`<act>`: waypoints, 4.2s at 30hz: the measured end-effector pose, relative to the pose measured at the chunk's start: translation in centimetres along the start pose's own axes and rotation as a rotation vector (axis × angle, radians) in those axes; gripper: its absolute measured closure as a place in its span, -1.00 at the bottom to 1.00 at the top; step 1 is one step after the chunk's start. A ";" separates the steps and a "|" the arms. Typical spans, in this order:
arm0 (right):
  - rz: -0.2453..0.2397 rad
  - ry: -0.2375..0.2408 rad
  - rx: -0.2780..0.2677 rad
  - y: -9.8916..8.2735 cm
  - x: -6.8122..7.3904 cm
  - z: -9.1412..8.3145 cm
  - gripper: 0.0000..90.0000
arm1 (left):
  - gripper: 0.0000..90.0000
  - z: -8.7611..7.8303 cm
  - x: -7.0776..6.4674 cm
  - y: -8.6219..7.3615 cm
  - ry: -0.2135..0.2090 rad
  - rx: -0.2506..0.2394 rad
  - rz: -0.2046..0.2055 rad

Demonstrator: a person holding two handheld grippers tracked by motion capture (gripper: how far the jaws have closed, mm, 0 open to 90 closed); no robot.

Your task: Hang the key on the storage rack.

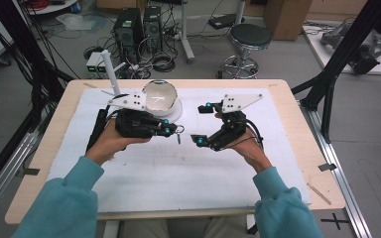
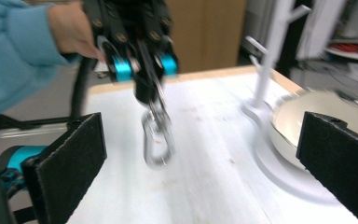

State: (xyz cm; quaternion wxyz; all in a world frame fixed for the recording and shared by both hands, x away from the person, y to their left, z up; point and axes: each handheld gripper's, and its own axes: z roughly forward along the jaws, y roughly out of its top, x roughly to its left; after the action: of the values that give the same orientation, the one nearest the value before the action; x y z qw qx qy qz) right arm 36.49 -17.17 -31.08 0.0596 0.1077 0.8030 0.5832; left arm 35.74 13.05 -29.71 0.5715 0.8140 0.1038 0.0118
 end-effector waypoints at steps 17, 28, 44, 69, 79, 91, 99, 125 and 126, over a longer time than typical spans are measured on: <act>0.063 -0.310 -0.019 -5.6 -0.3 -6.7 -0.99 | 0.96 -7.5 3.4 2.8 0.179 0.108 0.031; 0.113 -0.461 -0.076 -10.4 0.1 -9.5 -0.99 | 0.96 -12.6 6.3 3.4 0.312 0.134 -0.010; 0.153 -0.556 -0.123 -15.4 1.1 -11.2 -0.99 | 0.96 -13.6 9.9 2.2 0.383 0.187 -0.087; 0.145 -0.599 -0.212 -18.1 1.8 -11.7 -0.99 | 0.96 -13.1 12.6 -1.0 0.452 0.321 -0.172; 0.136 -0.611 -0.203 -18.2 1.9 -11.5 -0.99 | 0.96 -13.1 13.3 -1.4 0.478 0.339 -0.190; 0.129 -0.620 -0.199 -18.2 1.9 -11.4 -0.99 | 0.96 -13.2 14.1 -1.9 0.482 0.335 -0.207; 0.131 -0.623 -0.201 -18.2 1.9 -11.4 -0.99 | 0.96 -13.4 14.9 -2.3 0.491 0.327 -0.217; 0.144 -0.628 -0.208 -18.3 1.9 -11.5 -0.99 | 0.94 -13.8 16.5 -3.2 0.529 0.303 -0.237; 0.146 -0.628 -0.208 -18.3 1.9 -11.5 -0.99 | 0.93 -13.7 16.6 -3.2 0.549 0.299 -0.224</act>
State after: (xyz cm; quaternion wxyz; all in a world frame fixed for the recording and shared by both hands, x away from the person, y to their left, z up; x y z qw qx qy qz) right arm 30.24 -32.77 -44.77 0.2728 0.3327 0.6719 0.6029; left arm 49.55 29.86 -29.57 0.3939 0.8388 0.3435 0.1525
